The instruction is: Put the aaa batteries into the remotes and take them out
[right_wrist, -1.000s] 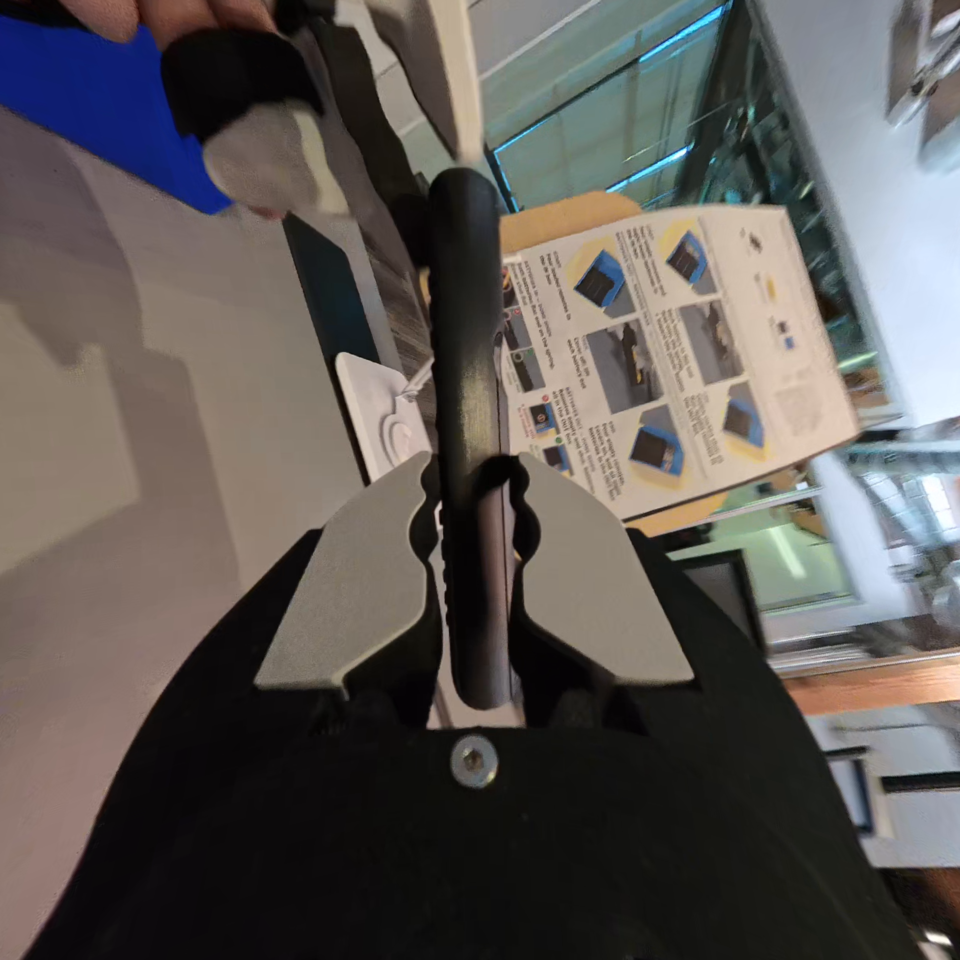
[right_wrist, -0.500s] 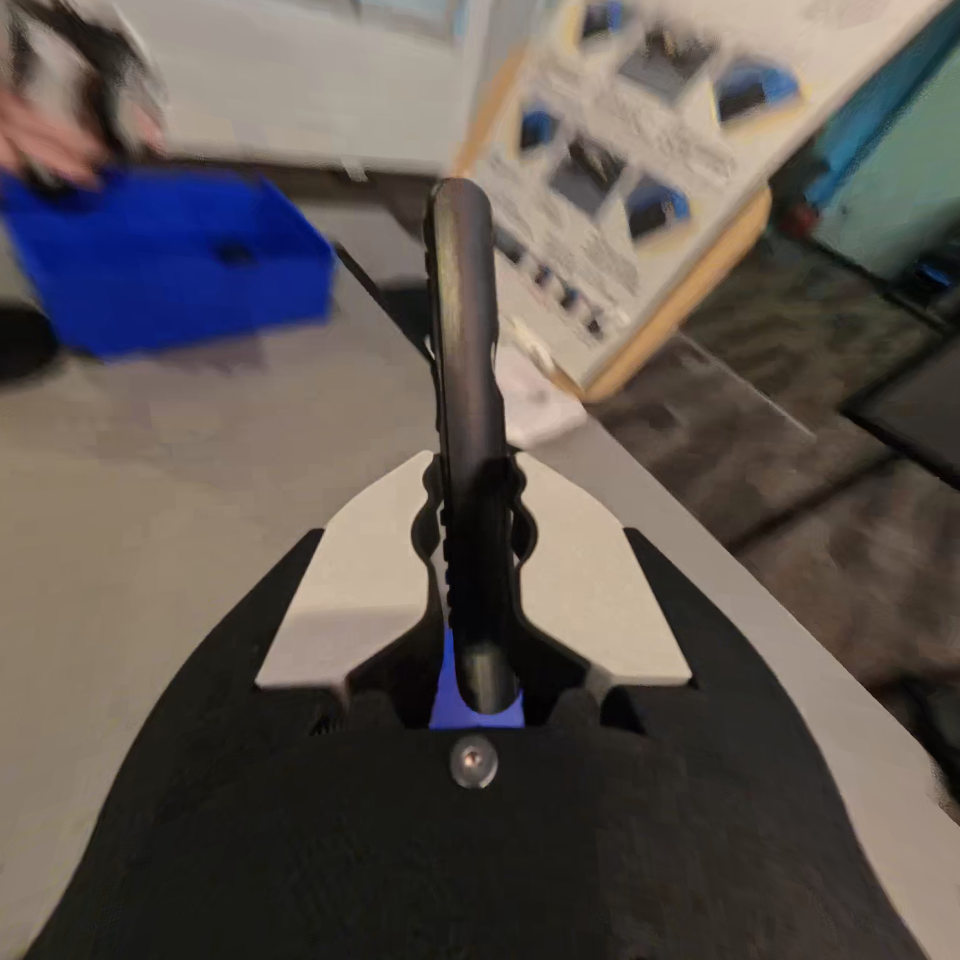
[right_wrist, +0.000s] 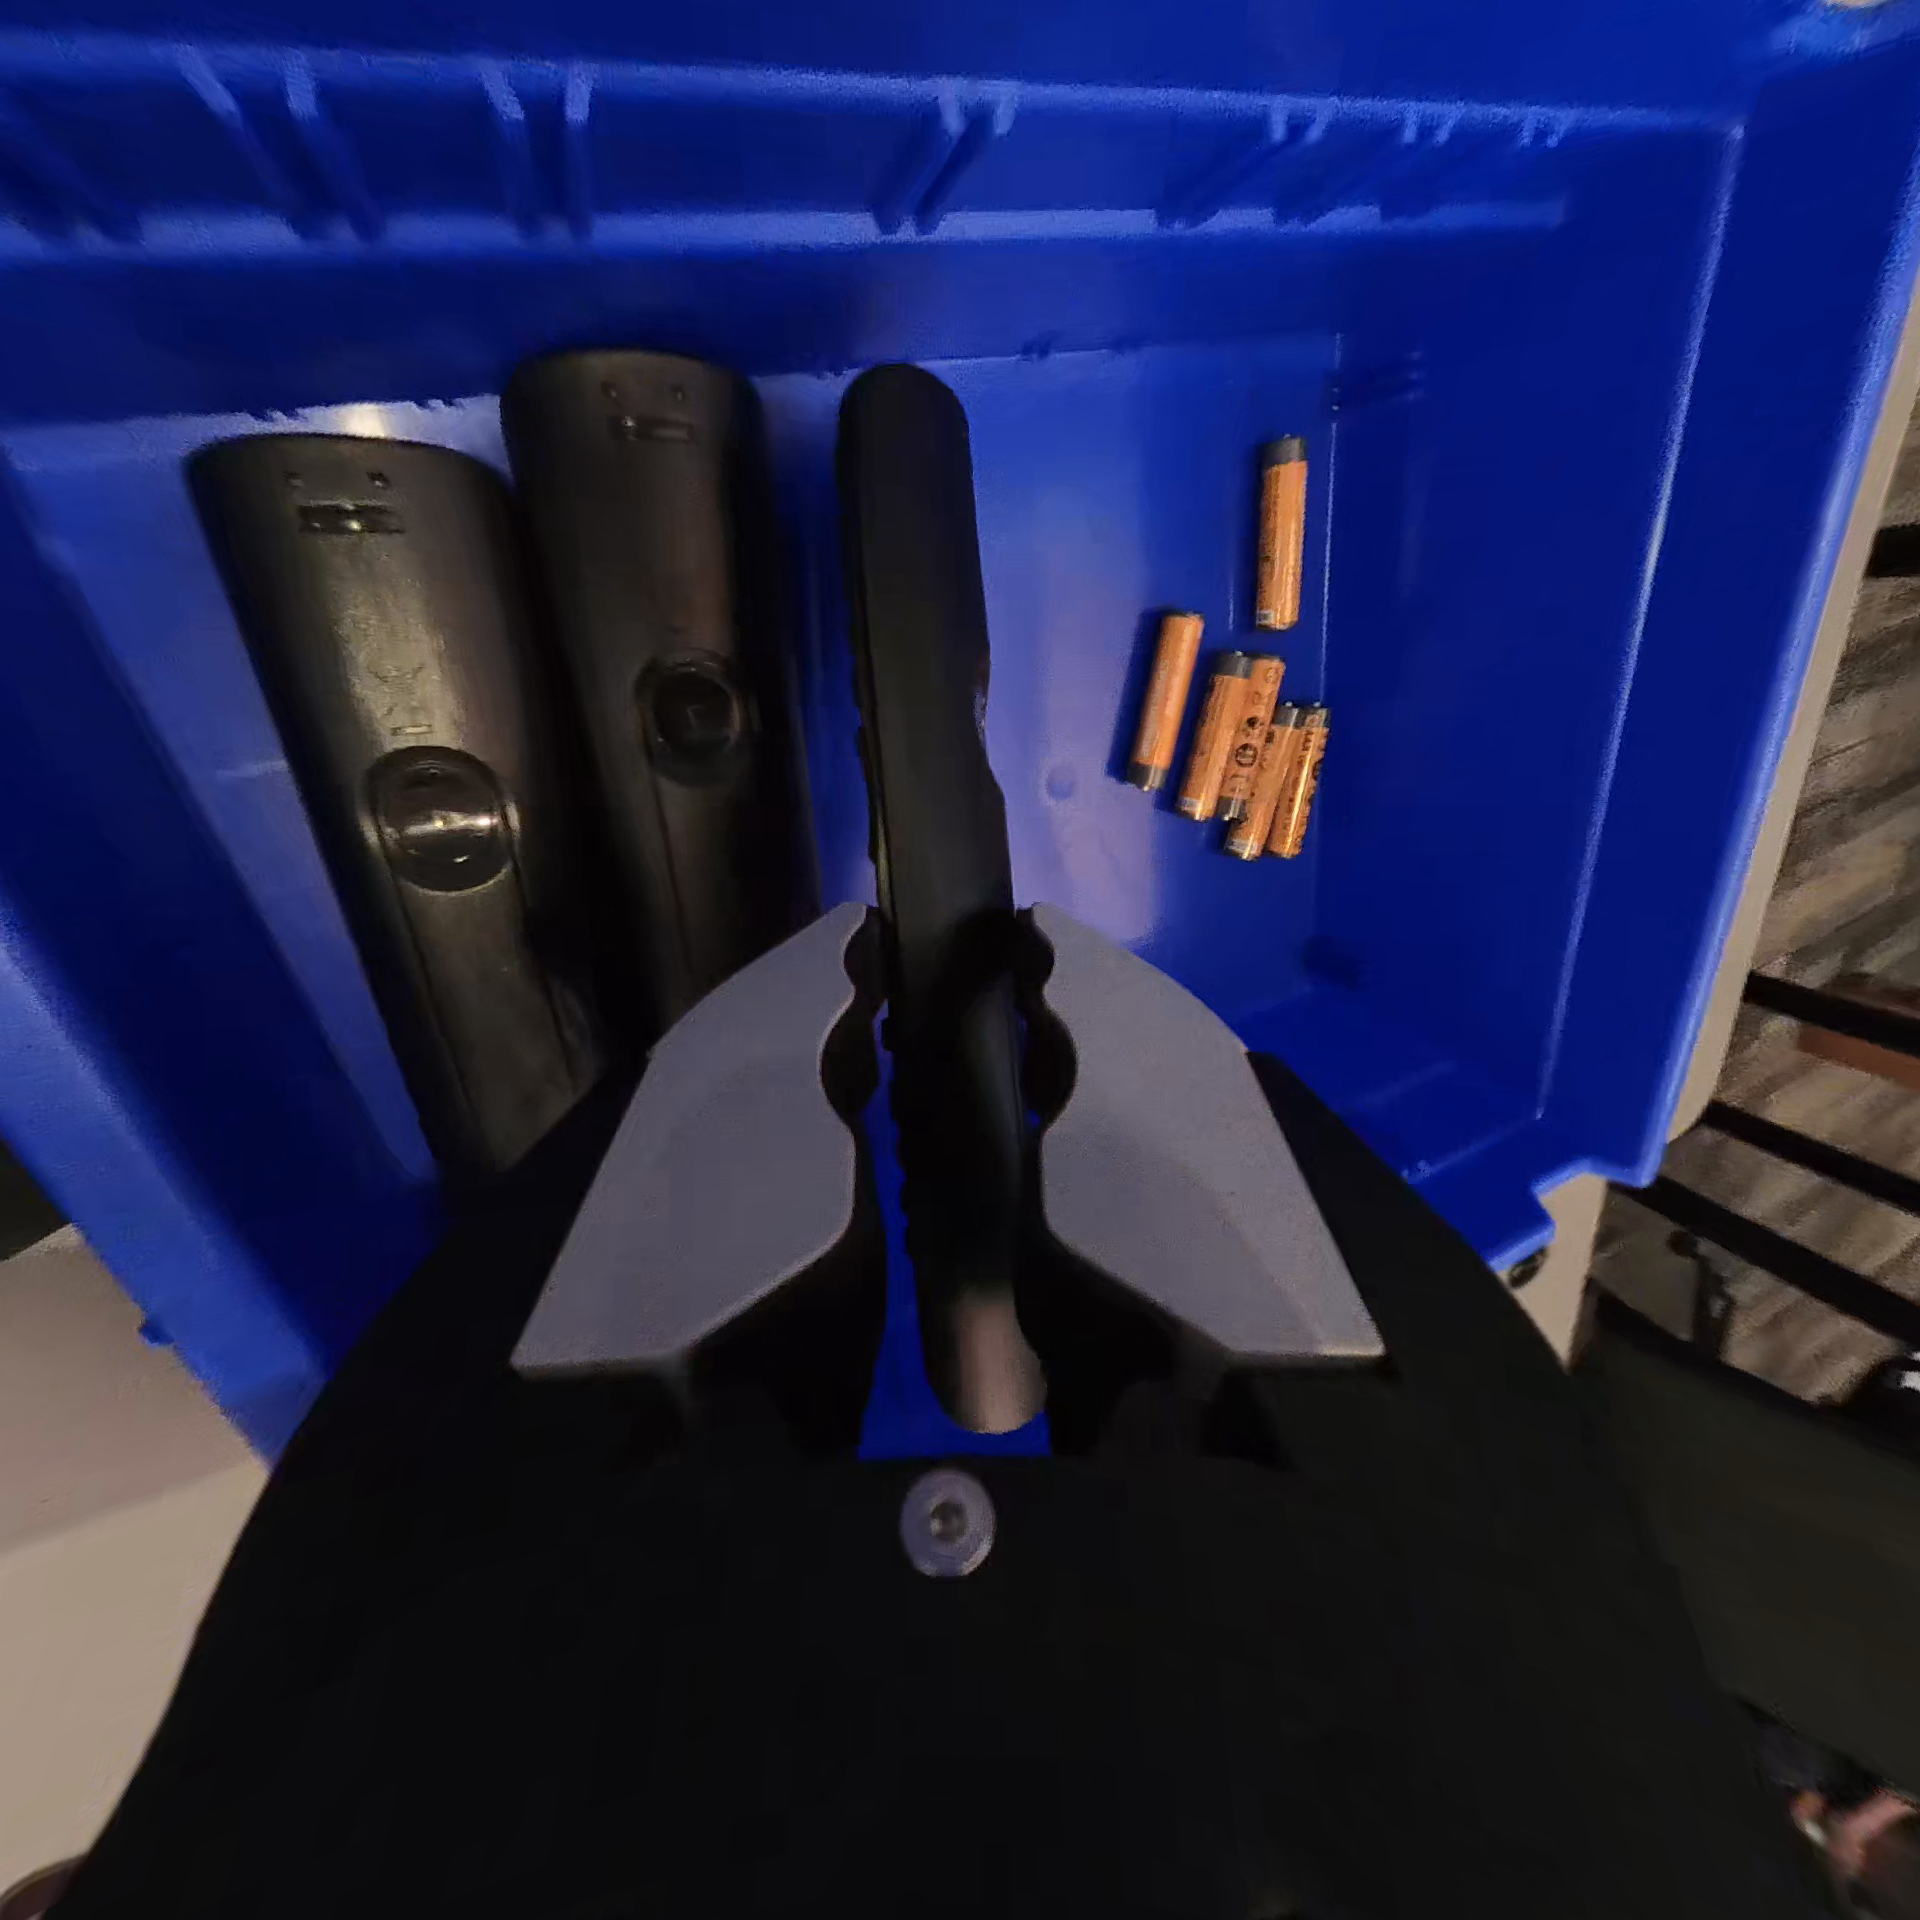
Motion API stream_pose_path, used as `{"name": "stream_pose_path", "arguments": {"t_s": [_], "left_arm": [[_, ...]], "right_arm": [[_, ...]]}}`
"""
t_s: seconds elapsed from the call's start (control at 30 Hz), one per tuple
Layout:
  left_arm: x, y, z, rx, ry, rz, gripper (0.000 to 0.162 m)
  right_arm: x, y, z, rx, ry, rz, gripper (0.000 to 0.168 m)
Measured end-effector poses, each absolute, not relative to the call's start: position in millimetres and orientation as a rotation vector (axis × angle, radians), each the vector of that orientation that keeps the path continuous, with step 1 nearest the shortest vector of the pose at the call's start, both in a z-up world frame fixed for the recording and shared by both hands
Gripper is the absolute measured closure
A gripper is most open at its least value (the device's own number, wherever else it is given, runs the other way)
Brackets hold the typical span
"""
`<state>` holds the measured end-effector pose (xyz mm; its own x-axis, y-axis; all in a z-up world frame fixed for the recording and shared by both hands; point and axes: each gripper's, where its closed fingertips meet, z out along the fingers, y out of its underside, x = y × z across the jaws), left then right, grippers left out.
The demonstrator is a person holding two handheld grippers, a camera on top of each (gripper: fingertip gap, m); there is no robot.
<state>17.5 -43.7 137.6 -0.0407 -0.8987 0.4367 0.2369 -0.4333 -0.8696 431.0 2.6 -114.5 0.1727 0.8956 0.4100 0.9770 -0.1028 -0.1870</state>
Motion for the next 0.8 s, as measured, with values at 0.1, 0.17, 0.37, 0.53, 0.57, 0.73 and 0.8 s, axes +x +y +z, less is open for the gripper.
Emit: {"name": "stream_pose_path", "arguments": {"t_s": [0.1, 0.17, 0.37, 0.53, 0.57, 0.73, 0.8], "left_arm": [[24, -44, 132, -1.361, 0.788, -1.626, 0.134], [26, -43, 129, -1.374, 0.791, -1.624, 0.134], [29, -39, 124, -1.399, 0.787, -1.633, 0.134], [30, -35, 119, -1.423, 0.77, -1.653, 0.136], [31, -36, 119, -1.423, 0.77, -1.66, 0.136], [33, -38, 119, -1.422, 0.782, -1.659, 0.136], [34, -40, 120, -1.42, 0.786, -1.663, 0.136]], "right_arm": [[431, 13, -120, -1.972, -1.794, -0.38, 0.142], [432, 15, -124, -1.966, -1.804, -0.415, 0.141], [439, 0, -144, -2.05, -1.861, -0.372, 0.141], [442, -5, -132, -2.098, -1.797, -0.299, 0.138], [441, -7, -128, -2.11, -1.791, -0.267, 0.138], [430, -9, -110, -2.171, -1.679, -0.074, 0.139], [425, -7, -108, -2.203, -1.614, 0.022, 0.14]]}}
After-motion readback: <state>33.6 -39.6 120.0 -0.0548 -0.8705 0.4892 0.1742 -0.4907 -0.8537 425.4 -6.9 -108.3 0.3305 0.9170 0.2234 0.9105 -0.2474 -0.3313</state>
